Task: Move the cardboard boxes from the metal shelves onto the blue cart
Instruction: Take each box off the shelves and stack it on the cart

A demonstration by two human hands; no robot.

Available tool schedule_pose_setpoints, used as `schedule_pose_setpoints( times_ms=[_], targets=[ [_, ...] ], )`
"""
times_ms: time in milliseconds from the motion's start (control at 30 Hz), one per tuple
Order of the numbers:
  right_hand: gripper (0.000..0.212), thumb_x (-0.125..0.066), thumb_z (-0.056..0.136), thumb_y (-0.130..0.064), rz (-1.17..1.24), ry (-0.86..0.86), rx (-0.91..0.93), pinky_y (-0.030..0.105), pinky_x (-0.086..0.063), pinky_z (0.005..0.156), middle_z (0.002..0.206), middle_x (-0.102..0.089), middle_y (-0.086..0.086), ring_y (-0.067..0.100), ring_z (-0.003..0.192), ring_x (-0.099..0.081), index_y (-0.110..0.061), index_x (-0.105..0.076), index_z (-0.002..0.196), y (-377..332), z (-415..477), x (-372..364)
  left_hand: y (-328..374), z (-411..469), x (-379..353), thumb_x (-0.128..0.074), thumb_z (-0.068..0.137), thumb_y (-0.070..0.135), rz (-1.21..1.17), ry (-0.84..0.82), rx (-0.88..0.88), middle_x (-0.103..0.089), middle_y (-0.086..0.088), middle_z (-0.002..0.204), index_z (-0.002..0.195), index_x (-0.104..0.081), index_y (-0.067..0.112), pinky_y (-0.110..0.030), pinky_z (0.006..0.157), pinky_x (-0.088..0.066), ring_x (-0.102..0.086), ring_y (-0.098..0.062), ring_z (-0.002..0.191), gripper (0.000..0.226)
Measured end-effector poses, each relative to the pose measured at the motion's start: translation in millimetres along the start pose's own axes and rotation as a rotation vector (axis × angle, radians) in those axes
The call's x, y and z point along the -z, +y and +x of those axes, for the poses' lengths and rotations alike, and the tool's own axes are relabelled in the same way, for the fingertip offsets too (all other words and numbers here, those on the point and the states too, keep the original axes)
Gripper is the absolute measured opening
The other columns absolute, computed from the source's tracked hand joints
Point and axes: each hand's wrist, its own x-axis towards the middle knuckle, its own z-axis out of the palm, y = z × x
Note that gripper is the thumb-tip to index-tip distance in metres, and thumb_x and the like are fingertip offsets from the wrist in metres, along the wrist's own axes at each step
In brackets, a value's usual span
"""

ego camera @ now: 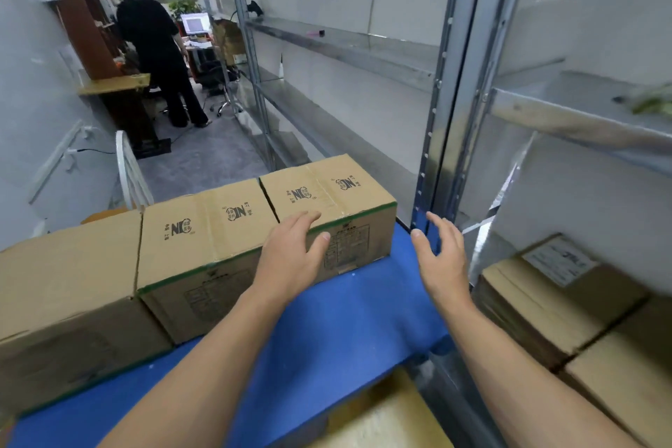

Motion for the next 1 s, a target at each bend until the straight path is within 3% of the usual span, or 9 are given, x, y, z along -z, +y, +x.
schedule_pose_setpoints(
  times_ms=[200,567,767,1000],
  targets=[
    [0.044,-0.056,0.099,-0.036,-0.090,0.105,-0.002,0.027,-0.026,0.108,0.155,-0.035,-0.003,0.013,0.143,-0.032,-0.031,-0.048,0.142,-7.5,-76.6,17.0,9.3,-43.6,0.7,-0.051,0.098,0.038,-0.088,-0.120,-0.103,-0.048,0.003,0.147,0.142,-0.049,0.024,-0.041,0.114,-0.031,-0.039,-0.017,0.138,0.046],
    [0.046,-0.055,0.099,-0.035,-0.181,0.259,-0.024,0.037,-0.033,0.114,0.150,-0.040,-0.006,0.009,0.138,-0.037,-0.029,-0.048,0.143,-13.5,-192.1,77.4,50.5,-119.0,-12.0,-0.049,0.098,0.043,-0.317,-0.296,-0.238,-0.037,0.009,0.154,0.146,-0.042,0.032,-0.041,0.117,-0.028,-0.028,-0.011,0.144,0.049],
    [0.040,-0.057,0.098,-0.030,-0.234,0.430,-0.032,0.028,-0.035,0.107,0.141,-0.048,-0.007,0.003,0.127,-0.042,-0.026,-0.054,0.137,-13.1,-235.5,135.4,107.8,-145.8,-33.8,-0.051,0.098,0.041,-0.421,-0.393,-0.341,-0.040,0.010,0.152,0.146,-0.042,0.032,-0.040,0.117,-0.030,-0.030,-0.010,0.143,0.050],
    [0.041,-0.058,0.098,-0.029,-0.290,0.633,-0.048,0.026,-0.032,0.111,0.141,-0.049,-0.008,0.003,0.131,-0.041,-0.023,-0.054,0.138,-12.5,-282.4,219.5,191.6,-186.8,-64.1,-0.054,0.097,0.039,-0.486,-0.515,-0.494,-0.043,0.008,0.150,0.144,-0.045,0.030,-0.042,0.114,-0.034,-0.036,-0.011,0.139,0.049]
  ],
)
